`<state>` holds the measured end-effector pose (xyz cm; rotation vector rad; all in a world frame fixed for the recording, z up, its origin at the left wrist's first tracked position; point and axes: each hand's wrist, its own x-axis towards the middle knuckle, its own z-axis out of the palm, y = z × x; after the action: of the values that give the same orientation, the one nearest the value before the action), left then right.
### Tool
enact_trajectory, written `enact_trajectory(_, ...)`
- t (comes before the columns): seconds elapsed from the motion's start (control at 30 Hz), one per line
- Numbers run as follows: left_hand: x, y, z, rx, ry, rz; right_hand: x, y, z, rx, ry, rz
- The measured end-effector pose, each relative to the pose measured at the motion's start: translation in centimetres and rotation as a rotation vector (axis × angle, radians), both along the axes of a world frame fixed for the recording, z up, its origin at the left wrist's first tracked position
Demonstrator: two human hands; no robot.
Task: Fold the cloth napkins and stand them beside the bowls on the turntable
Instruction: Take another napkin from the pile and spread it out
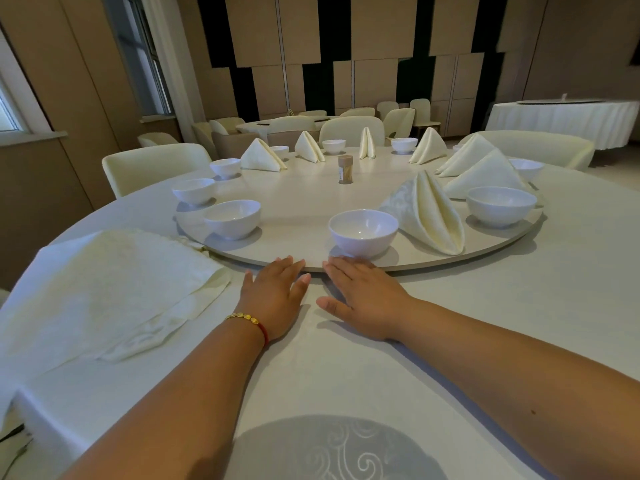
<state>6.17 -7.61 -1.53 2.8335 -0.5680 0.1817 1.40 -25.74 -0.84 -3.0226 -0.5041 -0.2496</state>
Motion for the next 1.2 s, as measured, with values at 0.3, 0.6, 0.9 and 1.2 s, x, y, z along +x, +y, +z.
enact_trajectory(0.3, -1.7, 5.0, 1.8, -0.250, -0.040, 0.173, -0.7, 0.4, 0.0, -0.110, 0.073, -0.125)
enact_trajectory(0.6, -2.5, 18.5, 1.6, -0.213, 0.012, 0.594, -1.1, 2.0, 0.1, -0.133, 0.117, -0.292)
enact_trajectory(0.9, -2.6, 20.6, 2.0, -0.326, 0.098, 0.567, -2.5, 1.8, 0.4, -0.155, 0.090, -0.341)
enact_trajectory(1.2, -2.6, 21.7, 2.2, -0.294, 0.113, 0.532, -4.2, 1.6, 0.9, 0.000, -0.128, -0.316)
